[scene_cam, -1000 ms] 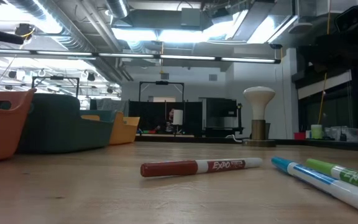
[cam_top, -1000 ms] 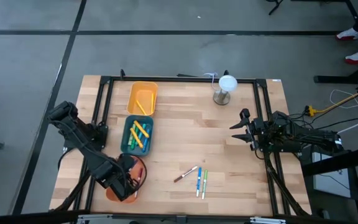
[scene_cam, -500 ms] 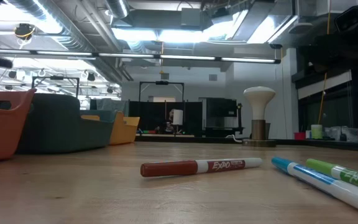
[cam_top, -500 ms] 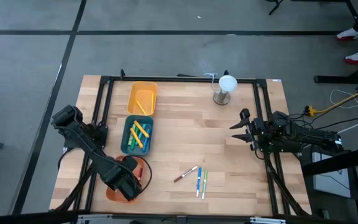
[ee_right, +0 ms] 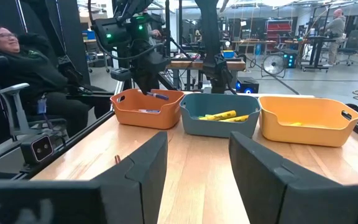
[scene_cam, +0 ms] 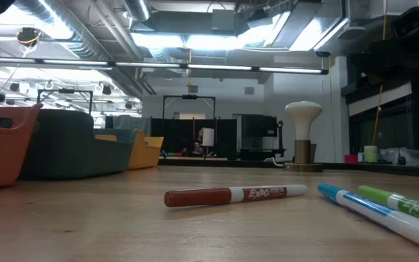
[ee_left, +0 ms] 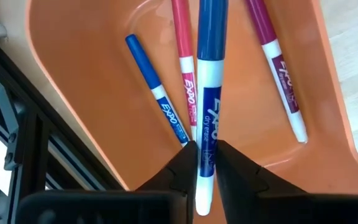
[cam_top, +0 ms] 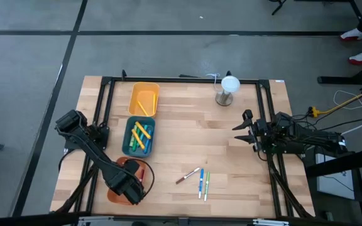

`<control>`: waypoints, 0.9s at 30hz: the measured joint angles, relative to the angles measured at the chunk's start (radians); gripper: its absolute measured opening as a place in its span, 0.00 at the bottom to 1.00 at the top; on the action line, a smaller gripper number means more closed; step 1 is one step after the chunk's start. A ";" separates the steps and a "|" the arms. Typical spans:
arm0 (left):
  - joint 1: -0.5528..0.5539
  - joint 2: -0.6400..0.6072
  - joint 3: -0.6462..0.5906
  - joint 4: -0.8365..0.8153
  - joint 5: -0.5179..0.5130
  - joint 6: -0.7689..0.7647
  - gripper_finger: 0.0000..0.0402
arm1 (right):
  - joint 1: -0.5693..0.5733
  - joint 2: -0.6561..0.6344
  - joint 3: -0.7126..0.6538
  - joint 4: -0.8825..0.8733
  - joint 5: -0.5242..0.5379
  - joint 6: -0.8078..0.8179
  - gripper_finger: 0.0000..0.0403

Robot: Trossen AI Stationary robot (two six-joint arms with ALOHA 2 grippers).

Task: Pick & Place Markers
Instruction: Put the blue marker pen into the orange bin, then put the brown marker pen into the orange bin

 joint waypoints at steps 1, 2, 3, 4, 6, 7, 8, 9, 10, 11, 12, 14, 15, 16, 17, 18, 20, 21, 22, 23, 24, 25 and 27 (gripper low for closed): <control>0.000 0.000 0.000 -0.003 -0.002 -0.008 0.14 | 0.000 0.000 0.000 0.000 0.000 0.000 0.42; 0.000 0.000 0.000 -0.008 -0.005 -0.018 0.15 | 0.000 0.000 0.000 0.000 0.000 0.000 0.42; 0.000 0.000 0.000 -0.012 -0.006 -0.022 0.15 | 0.000 0.000 0.000 0.000 0.000 0.000 0.42; 0.000 0.000 0.000 -0.018 -0.007 -0.022 0.16 | 0.000 0.000 0.000 0.000 0.000 0.000 0.42; 0.000 0.000 0.000 -0.025 -0.007 -0.021 0.17 | 0.000 0.000 0.000 0.000 0.000 0.000 0.42; 0.000 0.000 0.000 -0.026 -0.007 -0.021 0.18 | 0.000 0.000 0.000 0.000 0.000 0.000 0.42; 0.000 0.000 0.000 -0.028 -0.007 -0.021 0.18 | 0.000 0.000 0.000 0.000 0.000 0.000 0.42; 0.000 0.000 0.000 -0.030 -0.007 -0.021 0.18 | 0.000 0.000 0.000 0.000 0.000 0.000 0.42; 0.000 0.000 0.000 -0.033 -0.007 -0.021 0.18 | 0.000 0.000 0.000 0.000 0.000 0.000 0.42; 0.000 0.000 0.000 -0.037 -0.007 -0.021 0.18 | 0.000 0.000 0.000 0.000 0.000 0.000 0.42; 0.000 0.000 0.000 -0.040 -0.009 -0.021 0.17 | 0.000 0.000 0.000 0.000 0.000 0.000 0.42; 0.005 0.000 0.000 -0.042 -0.012 -0.021 0.17 | 0.000 0.000 0.000 0.000 0.000 0.000 0.42; 0.008 0.000 0.000 -0.041 -0.013 -0.021 0.17 | 0.000 0.000 0.000 0.000 0.000 0.000 0.42; 0.013 0.000 0.000 -0.041 -0.013 -0.021 0.17 | 0.000 0.000 0.000 0.000 0.000 0.000 0.42; 0.018 0.000 0.000 -0.041 -0.014 -0.021 0.17 | 0.000 0.000 0.000 0.000 0.000 0.000 0.42; 0.023 0.000 0.000 -0.041 -0.016 -0.021 0.17 | 0.000 0.000 0.000 0.000 0.000 0.000 0.42; 0.034 0.000 0.001 -0.041 -0.030 -0.010 0.17 | 0.000 0.000 0.000 0.000 0.000 0.000 0.42; 0.039 0.000 0.007 -0.043 -0.045 0.004 0.17 | 0.000 0.000 0.000 0.000 0.000 0.000 0.42; 0.044 0.000 0.015 -0.044 -0.068 0.027 0.17 | 0.000 0.000 0.000 0.000 0.000 0.000 0.42; 0.050 -0.001 0.024 -0.043 -0.092 0.049 0.17 | 0.000 0.000 0.000 0.000 0.000 0.000 0.42; 0.056 -0.001 0.034 -0.043 -0.118 0.065 0.17 | 0.000 0.000 0.000 0.000 0.000 0.000 0.42; 0.064 -0.001 0.045 -0.044 -0.145 0.081 0.17 | 0.000 0.000 0.000 0.000 0.000 0.000 0.42; 0.080 -0.001 0.070 -0.045 -0.205 0.111 0.16 | 0.000 0.000 0.000 0.000 0.000 0.000 0.42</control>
